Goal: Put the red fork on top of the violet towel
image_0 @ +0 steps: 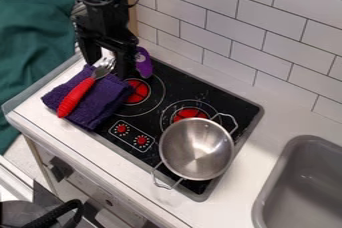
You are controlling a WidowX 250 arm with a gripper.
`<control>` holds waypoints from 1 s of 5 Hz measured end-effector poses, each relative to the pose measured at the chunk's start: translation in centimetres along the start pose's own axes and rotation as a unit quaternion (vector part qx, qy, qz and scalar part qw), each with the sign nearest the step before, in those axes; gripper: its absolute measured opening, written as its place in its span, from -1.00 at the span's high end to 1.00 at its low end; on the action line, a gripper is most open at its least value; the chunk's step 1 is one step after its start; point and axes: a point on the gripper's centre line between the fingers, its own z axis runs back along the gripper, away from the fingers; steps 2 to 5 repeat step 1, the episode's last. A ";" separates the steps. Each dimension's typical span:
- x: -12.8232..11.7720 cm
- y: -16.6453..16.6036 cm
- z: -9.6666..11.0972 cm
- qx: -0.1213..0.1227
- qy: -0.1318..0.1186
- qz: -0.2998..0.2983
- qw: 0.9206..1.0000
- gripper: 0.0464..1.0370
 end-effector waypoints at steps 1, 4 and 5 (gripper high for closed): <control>-0.5 -1.3 0.0 -0.010 -0.002 0.019 1.000 -0.93; -0.5 -1.3 0.0 -0.010 -0.002 0.019 1.000 -0.93; -0.5 -1.3 0.0 -0.010 -0.002 0.019 1.000 -0.93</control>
